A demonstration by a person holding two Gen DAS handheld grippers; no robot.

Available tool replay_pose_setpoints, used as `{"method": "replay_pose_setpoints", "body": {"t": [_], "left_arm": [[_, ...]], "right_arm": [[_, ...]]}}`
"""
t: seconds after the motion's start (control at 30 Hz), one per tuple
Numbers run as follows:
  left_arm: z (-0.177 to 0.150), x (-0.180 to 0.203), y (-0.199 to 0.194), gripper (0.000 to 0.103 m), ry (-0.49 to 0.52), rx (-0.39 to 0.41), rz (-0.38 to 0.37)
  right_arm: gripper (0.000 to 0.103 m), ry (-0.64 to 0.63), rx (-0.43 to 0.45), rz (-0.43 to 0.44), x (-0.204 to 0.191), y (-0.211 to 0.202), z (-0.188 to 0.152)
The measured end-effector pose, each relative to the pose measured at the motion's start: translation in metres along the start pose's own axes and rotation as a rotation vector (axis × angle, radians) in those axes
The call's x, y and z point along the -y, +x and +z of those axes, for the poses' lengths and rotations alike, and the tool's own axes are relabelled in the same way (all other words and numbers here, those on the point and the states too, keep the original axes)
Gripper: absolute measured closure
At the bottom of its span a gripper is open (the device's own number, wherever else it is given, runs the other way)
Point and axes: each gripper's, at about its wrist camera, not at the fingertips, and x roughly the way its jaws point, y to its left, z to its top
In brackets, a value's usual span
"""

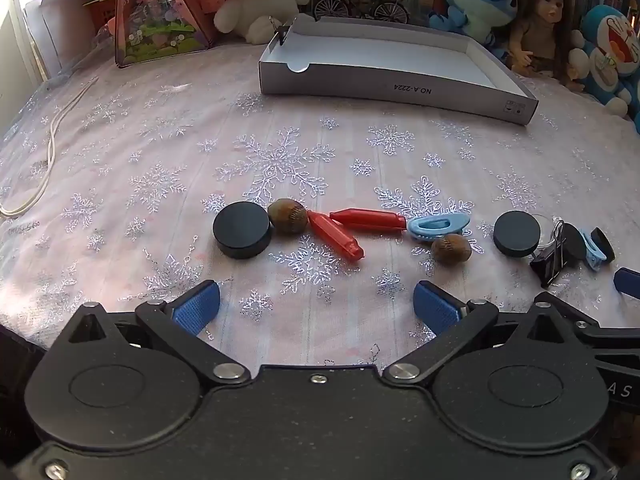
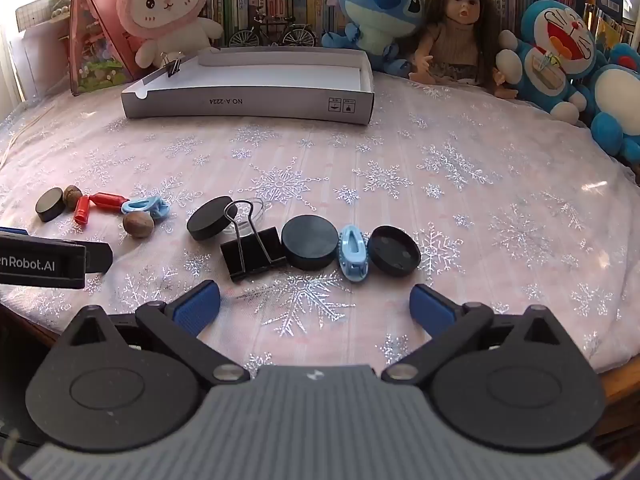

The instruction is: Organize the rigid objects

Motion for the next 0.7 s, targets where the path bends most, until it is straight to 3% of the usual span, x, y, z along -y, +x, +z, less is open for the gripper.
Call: {"method": "replay_pose_setpoints", "body": {"t": [0.7], "left_arm": [[-0.0042, -0.0059, 0.0043, 0.0, 0.005, -0.008, 0.001]], "right_arm": [[0.0, 0.0, 0.003, 0.0, 0.0, -0.0005, 0.0003]]}}
